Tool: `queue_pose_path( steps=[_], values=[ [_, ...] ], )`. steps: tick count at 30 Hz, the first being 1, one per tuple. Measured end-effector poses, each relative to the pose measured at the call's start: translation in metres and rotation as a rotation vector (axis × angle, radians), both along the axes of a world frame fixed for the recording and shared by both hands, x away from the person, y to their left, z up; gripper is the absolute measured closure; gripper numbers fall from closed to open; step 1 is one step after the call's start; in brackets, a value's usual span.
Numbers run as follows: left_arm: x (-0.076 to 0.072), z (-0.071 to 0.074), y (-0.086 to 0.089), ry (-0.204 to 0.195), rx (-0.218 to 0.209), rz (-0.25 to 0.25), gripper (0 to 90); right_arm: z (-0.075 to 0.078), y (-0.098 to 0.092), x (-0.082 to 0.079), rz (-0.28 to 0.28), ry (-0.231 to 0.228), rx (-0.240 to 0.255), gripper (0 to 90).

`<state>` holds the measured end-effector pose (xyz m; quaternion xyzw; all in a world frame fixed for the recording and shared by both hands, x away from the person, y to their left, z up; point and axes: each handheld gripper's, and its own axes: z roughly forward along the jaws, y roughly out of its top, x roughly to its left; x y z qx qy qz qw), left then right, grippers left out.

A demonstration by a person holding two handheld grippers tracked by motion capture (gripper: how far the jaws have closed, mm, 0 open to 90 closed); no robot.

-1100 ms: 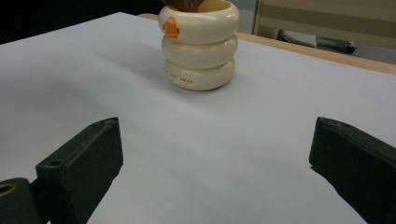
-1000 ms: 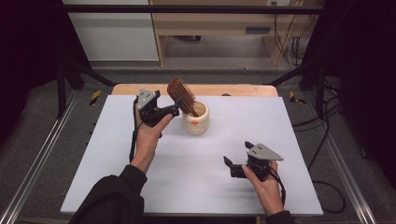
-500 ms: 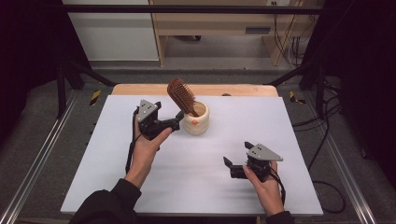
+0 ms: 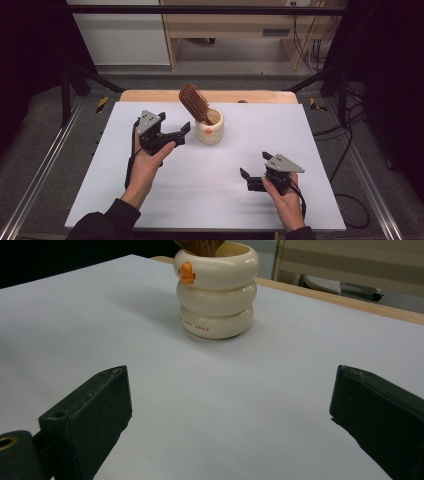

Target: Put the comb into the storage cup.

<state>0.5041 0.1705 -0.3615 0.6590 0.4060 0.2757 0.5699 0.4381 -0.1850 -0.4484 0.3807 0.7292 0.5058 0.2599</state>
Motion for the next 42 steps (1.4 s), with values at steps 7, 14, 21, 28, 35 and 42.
queue_pose_path(
  steps=[7,14,21,28,35,42],
  values=[
    [-0.006,0.008,0.016,-0.025,0.018,-0.004,3.7,0.000,-0.001,0.000,-0.001,0.009,0.009,3.6],
    [-0.015,0.008,0.034,-0.031,0.007,-0.009,3.3,0.001,-0.003,0.000,0.000,0.027,0.030,3.7],
    [-0.023,0.010,0.053,-0.047,-0.012,-0.001,3.3,0.002,-0.005,-0.001,0.011,0.030,0.039,3.7],
    [-0.030,0.014,0.075,-0.068,0.006,0.032,3.3,0.004,-0.007,-0.003,0.014,0.025,0.041,3.7],
    [-0.036,0.018,0.098,-0.083,0.007,0.065,3.3,0.005,-0.013,-0.003,0.010,0.019,0.049,3.7],
    [-0.040,0.024,0.114,-0.117,0.017,0.095,3.2,0.005,-0.018,-0.003,0.004,0.017,0.055,3.9]
  ],
)
